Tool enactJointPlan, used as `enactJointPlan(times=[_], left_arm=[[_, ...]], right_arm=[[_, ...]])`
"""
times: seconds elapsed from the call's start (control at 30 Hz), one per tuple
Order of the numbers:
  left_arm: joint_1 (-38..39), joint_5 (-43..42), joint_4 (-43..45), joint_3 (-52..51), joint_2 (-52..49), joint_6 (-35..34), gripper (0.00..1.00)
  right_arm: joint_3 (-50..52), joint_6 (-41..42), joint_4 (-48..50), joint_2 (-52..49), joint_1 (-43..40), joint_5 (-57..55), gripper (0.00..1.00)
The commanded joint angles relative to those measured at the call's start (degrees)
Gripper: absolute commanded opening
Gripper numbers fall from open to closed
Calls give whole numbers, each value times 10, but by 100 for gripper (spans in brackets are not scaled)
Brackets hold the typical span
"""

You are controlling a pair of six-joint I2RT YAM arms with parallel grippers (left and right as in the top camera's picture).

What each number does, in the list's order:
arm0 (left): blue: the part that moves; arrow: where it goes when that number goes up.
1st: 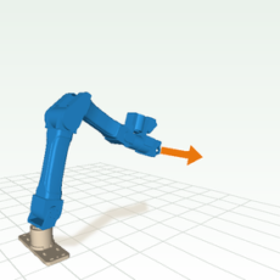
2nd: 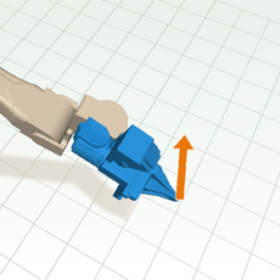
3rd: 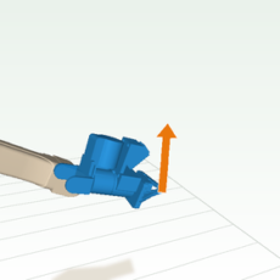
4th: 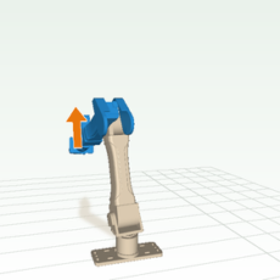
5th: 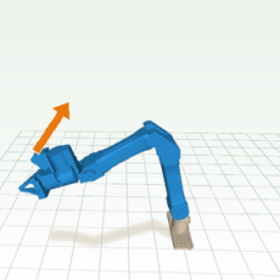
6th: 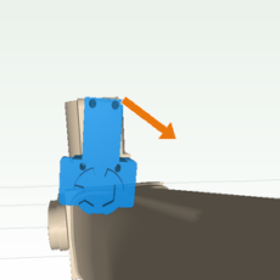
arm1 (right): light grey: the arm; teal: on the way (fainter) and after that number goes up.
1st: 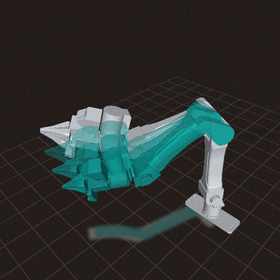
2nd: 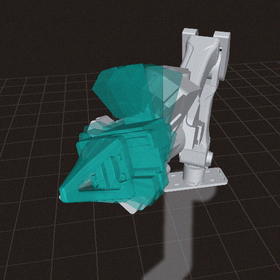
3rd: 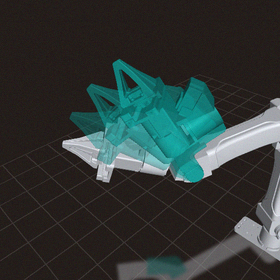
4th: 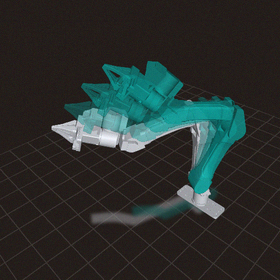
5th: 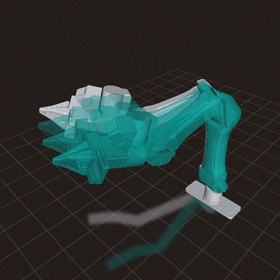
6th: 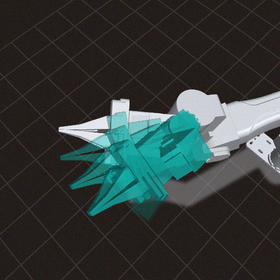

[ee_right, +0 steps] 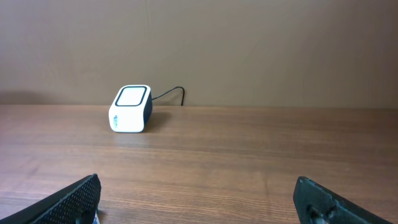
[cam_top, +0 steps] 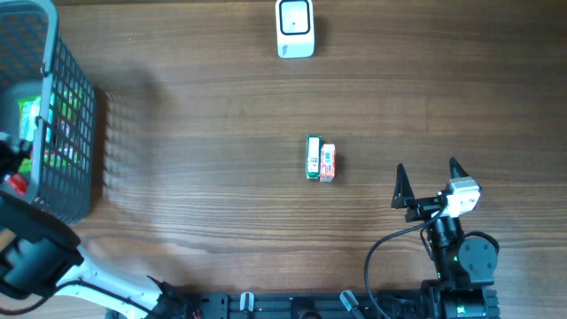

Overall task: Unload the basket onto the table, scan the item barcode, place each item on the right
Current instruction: 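Reach the left gripper into the basket and grasp red stick packets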

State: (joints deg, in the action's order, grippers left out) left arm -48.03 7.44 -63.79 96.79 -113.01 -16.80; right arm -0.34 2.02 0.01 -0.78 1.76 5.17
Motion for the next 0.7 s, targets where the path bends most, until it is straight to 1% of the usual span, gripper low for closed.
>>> enactJointPlan(times=[0.0, 0.27, 0.3, 0.33, 0.4, 0.67], left_arm=[[-1, -5, 61, -63, -6, 30, 100], [-2, -5, 150, -132, -8, 32, 99], [-2, -11, 166, -143, -8, 63, 94], [-2, -23, 169, -144, -8, 92, 86], [-4, -43, 176, -144, -8, 106, 78], [-26, -52, 179, -145, -27, 104, 75]], right_arm=[[0, -5, 3, 3, -3, 9, 100], [0, -5, 3, 3, -3, 9, 100], [0, -5, 3, 3, -3, 9, 100], [0, -5, 3, 3, -3, 9, 100], [0, -5, 3, 3, -3, 9, 100], [0, -5, 3, 3, -3, 9, 100]])
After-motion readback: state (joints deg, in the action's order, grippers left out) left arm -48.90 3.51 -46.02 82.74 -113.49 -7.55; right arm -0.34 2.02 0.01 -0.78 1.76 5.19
